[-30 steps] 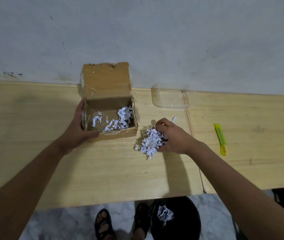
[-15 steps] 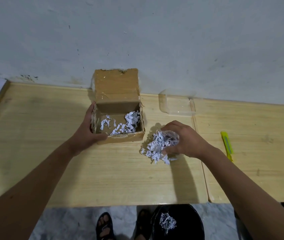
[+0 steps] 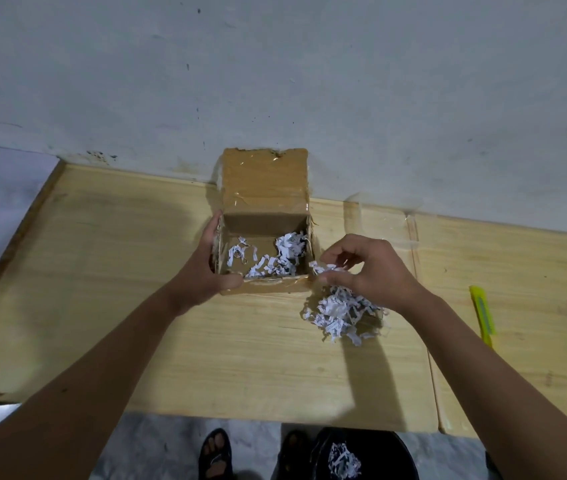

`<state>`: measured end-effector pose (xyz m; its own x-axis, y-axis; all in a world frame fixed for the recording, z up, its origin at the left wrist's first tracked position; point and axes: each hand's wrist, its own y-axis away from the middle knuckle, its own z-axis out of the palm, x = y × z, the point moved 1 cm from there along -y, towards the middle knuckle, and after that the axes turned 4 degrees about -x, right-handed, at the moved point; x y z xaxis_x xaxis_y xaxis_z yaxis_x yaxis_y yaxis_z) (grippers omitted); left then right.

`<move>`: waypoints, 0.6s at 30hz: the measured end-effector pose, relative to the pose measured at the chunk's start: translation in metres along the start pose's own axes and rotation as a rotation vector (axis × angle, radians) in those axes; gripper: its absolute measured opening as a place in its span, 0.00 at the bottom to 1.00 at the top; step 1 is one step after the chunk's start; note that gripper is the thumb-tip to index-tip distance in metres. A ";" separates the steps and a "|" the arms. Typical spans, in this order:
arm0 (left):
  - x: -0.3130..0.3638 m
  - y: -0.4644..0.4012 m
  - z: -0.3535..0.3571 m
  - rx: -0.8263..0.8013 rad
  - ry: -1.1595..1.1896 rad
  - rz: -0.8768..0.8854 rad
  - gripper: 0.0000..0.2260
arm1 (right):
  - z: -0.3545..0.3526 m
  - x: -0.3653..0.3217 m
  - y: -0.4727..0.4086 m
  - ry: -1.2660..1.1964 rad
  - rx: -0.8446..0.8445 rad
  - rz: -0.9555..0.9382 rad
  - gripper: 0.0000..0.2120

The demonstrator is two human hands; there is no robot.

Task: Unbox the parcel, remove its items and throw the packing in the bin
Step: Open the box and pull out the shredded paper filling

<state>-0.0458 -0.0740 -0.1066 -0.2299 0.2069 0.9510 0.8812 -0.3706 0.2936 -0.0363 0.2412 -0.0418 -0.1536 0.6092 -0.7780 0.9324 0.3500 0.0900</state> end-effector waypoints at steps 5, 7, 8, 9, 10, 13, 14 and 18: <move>-0.001 0.000 0.001 0.007 -0.039 0.006 0.59 | 0.021 -0.032 -0.034 -0.077 0.003 -0.035 0.18; -0.002 0.000 0.001 -0.001 -0.038 0.016 0.59 | 0.033 -0.040 -0.052 -0.016 -0.035 -0.044 0.21; -0.002 0.000 0.001 -0.006 -0.033 0.022 0.59 | 0.040 -0.042 -0.060 0.040 -0.066 -0.035 0.22; -0.003 0.000 0.001 -0.007 -0.027 0.029 0.59 | 0.045 -0.044 -0.069 0.106 -0.109 -0.019 0.25; -0.004 0.001 0.001 -0.009 -0.018 0.035 0.59 | 0.050 -0.045 -0.076 0.174 -0.161 0.006 0.27; -0.008 0.002 -0.001 -0.010 0.008 0.044 0.58 | 0.061 -0.044 -0.093 0.391 -0.283 0.072 0.35; -0.009 0.002 -0.001 -0.007 0.016 0.044 0.58 | 0.065 -0.043 -0.097 0.439 -0.306 0.082 0.37; -0.009 0.004 -0.001 -0.009 0.070 0.038 0.57 | 0.088 -0.039 -0.107 0.602 -0.413 0.111 0.41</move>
<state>-0.0408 -0.0779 -0.1142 -0.2248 0.1286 0.9659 0.8860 -0.3856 0.2576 -0.1013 0.1178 -0.0755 -0.3289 0.9001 -0.2858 0.7721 0.4306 0.4674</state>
